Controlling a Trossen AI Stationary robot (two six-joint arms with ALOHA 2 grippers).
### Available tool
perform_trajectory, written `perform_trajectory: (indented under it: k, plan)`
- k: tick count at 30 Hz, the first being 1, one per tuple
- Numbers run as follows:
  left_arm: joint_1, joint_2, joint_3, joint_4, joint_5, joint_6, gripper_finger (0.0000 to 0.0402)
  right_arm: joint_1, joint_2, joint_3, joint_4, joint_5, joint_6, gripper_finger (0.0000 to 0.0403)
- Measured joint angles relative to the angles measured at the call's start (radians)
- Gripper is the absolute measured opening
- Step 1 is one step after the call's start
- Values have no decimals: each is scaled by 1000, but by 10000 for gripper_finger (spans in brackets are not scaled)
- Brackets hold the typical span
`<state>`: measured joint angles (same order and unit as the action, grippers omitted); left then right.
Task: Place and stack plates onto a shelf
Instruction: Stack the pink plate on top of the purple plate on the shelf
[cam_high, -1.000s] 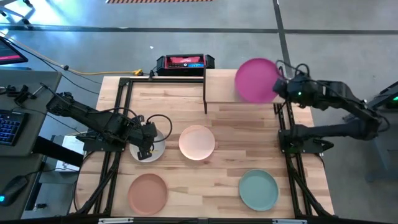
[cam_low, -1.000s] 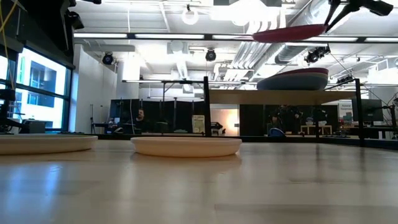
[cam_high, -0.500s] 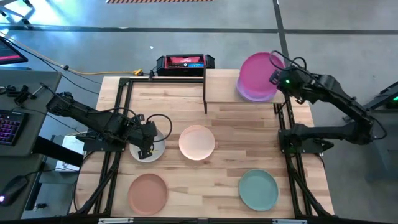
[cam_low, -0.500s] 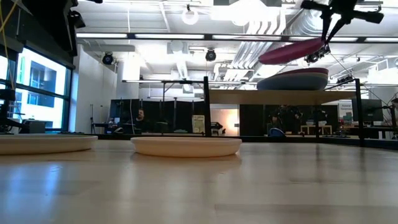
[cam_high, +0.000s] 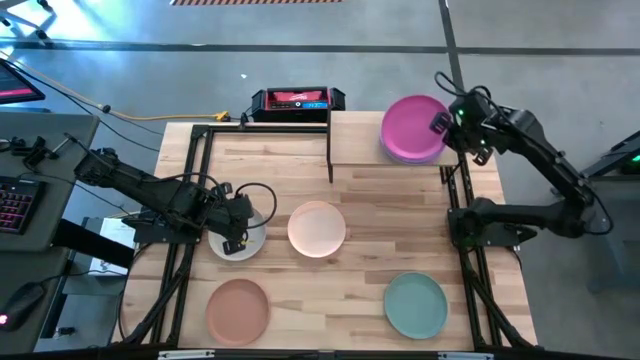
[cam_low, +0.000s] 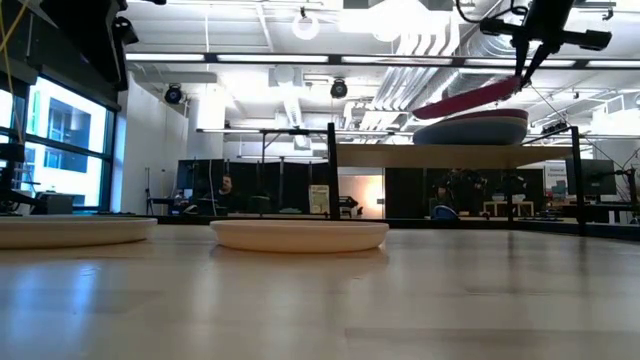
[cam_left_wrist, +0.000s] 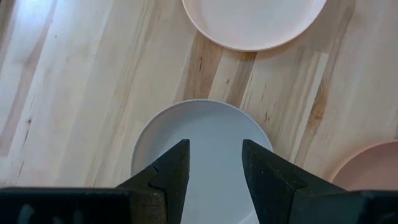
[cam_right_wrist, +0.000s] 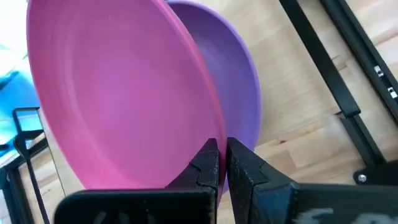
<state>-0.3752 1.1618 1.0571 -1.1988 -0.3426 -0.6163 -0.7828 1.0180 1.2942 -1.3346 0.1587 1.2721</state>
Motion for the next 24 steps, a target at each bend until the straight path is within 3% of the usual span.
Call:
perform_trajectory:
  k: [18, 24]
  plan:
    - [0, 0, 0, 0, -2, -8, 138, -69, 87, 0, 13, -61, -104, 1]
    - [0, 0, 0, 0, -2, -8, 138, -69, 87, 0, 13, -61, -126, 34]
